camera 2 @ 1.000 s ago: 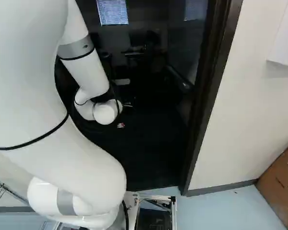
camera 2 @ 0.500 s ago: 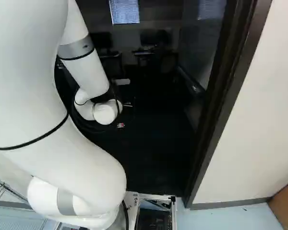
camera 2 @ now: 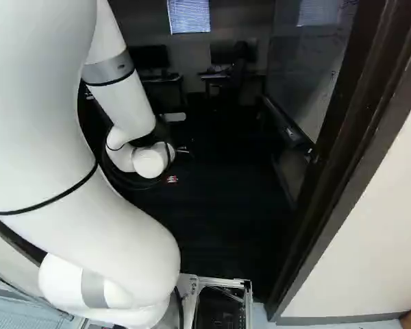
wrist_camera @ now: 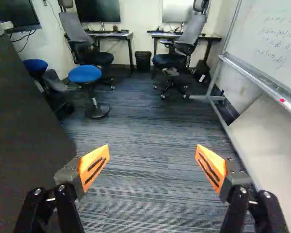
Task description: Open the door and move inside
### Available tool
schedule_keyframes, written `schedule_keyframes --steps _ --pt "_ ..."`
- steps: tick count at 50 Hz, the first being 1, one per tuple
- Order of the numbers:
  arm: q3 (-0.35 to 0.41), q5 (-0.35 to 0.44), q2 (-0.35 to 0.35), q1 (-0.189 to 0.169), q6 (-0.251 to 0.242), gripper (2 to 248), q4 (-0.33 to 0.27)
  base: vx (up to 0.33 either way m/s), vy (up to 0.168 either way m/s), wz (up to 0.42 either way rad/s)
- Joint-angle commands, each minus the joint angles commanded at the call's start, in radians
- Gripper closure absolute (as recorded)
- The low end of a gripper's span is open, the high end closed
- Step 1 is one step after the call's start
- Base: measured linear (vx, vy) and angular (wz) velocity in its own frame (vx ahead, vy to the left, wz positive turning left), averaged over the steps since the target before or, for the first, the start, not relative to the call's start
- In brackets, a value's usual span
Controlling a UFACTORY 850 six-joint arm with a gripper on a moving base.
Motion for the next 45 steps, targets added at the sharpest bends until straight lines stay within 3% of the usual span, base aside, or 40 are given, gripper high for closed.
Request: schedule_keyframes --steps 45 --pt "0.000 0.000 0.000 0.000 0.000 3 0.000 0.172 0.002 -0.010"
